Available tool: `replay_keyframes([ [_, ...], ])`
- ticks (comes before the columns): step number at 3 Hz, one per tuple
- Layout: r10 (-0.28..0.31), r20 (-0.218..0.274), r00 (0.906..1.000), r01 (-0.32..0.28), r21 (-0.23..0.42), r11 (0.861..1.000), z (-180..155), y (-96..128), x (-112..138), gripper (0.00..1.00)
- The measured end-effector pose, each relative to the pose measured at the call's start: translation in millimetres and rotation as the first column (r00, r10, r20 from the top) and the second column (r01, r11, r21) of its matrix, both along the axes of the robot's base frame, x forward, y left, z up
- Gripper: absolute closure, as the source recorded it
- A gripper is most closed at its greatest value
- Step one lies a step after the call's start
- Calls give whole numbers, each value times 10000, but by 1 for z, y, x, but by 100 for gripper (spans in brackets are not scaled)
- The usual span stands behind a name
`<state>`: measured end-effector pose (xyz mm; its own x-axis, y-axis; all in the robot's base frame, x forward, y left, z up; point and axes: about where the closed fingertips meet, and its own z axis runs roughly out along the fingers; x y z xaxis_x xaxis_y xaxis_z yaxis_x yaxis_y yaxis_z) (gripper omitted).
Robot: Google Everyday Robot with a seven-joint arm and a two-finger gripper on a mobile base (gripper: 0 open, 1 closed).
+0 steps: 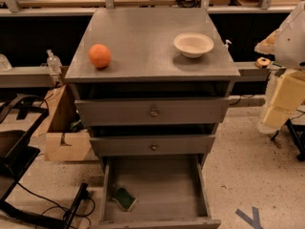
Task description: Pick sponge from bottom drawer and place on counter
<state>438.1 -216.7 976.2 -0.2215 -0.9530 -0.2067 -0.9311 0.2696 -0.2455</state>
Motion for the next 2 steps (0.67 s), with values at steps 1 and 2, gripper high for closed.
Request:
replay_keyframes([
  [1,0,1,10000,0,0,10000,0,0,0,0],
  [2,-27,280,9996,22,199,9998,1,1,-1,0],
])
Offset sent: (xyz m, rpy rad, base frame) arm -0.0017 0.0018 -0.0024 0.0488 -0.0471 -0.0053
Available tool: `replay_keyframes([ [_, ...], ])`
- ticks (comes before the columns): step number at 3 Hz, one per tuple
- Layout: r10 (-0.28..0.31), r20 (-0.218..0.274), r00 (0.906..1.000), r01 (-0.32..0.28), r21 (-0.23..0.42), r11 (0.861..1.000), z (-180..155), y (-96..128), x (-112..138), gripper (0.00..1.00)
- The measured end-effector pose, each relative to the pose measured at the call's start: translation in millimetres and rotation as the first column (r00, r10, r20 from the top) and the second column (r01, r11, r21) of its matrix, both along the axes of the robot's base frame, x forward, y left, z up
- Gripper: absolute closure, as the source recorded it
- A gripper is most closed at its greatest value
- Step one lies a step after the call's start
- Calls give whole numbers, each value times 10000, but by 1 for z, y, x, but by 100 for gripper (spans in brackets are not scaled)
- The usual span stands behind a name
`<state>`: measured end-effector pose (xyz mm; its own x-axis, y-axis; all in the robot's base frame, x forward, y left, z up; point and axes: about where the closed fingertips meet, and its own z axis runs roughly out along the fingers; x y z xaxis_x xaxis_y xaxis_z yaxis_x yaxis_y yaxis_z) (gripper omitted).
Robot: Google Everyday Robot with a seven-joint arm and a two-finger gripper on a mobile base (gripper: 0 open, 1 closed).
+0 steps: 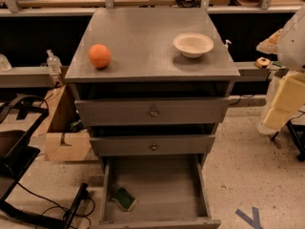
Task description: Pick sponge from bottom drawer and place on counter
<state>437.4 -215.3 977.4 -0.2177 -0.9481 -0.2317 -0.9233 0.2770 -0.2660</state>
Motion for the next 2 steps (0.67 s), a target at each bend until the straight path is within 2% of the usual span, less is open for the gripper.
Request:
replay_keyframes([
  [1,-74,10,10000,73,862,9963,-23,14,-8,0],
  [2,-667,-804,9945,879,2993,9501,-115,48,-29,0],
])
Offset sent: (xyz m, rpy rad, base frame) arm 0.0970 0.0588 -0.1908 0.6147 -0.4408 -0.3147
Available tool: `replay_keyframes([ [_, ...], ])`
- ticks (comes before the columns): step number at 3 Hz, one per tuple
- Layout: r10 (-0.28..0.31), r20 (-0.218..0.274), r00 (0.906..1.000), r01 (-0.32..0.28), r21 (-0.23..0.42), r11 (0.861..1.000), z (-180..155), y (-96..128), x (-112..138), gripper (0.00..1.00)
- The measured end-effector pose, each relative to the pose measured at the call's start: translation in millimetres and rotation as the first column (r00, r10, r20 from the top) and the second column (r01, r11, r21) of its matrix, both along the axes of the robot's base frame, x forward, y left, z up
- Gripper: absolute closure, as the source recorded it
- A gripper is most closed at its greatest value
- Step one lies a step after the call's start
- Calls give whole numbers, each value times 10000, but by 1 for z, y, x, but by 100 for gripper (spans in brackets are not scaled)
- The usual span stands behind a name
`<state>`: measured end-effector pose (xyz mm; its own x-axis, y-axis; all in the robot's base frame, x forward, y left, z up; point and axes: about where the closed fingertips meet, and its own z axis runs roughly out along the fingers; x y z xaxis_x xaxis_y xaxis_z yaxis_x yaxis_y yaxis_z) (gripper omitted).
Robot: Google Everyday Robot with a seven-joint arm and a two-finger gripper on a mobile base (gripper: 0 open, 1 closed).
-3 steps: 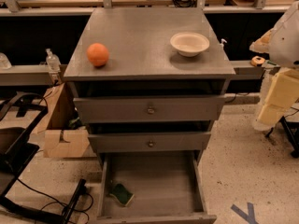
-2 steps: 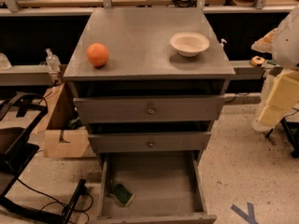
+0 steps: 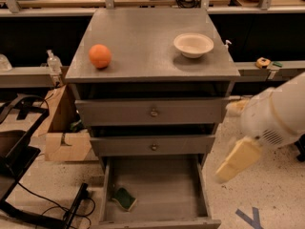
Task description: Pick sponge from bottom drawer and place on counter
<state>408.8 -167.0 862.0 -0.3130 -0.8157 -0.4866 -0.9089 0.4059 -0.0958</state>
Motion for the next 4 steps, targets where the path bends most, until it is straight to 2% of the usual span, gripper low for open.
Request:
replay_keyframes([
  [1,-526,-879,9947,626,1145,9915,-86,30,-2,0],
  [2,-1180,-747,9902,1336,2609,9561,-152,48,60,0],
  [3,-1351,-719,9882,1495,2651,9526,-160,47,63,0],
  [4,-974,-819,9919,1175,2965,9478,-176,69,60,0],
])
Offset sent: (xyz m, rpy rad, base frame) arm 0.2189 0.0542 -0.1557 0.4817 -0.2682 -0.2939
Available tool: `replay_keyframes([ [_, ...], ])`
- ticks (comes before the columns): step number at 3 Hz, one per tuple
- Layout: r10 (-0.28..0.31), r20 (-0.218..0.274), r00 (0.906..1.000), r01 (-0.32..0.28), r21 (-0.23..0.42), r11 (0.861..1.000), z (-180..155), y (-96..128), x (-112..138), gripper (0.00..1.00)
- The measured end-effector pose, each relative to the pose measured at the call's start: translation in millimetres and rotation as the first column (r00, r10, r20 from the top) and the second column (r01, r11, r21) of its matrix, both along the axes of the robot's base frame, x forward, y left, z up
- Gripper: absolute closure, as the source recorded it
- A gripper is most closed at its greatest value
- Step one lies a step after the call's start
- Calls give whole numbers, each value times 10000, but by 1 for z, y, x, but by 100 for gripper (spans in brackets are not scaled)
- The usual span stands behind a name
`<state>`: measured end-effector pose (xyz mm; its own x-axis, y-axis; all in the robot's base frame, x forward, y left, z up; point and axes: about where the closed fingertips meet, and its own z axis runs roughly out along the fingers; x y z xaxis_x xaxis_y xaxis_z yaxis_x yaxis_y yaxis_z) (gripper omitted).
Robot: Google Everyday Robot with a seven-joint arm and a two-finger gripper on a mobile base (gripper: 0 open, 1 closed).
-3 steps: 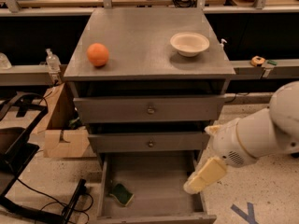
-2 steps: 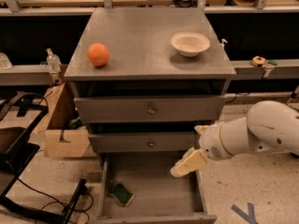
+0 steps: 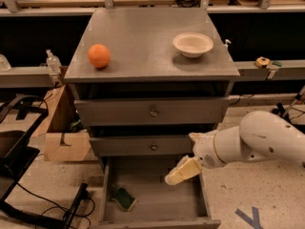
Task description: Pick sponge from bottom drawer and place on counter
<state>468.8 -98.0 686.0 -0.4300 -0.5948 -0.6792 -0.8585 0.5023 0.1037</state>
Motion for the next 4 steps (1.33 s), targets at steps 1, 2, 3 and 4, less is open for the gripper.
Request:
replay_keyframes([
  [1,-238,384,9990,202,919,9956,-54,26,20,0],
  [2,-744,768,9943,620,1532,9862,-114,46,50,0],
  [3,-1316,1171,9844,1154,1354,9840,-166,59,87,0],
  [4,-1706,1298,9768,1668,396,9852,-218,70,110,0],
])
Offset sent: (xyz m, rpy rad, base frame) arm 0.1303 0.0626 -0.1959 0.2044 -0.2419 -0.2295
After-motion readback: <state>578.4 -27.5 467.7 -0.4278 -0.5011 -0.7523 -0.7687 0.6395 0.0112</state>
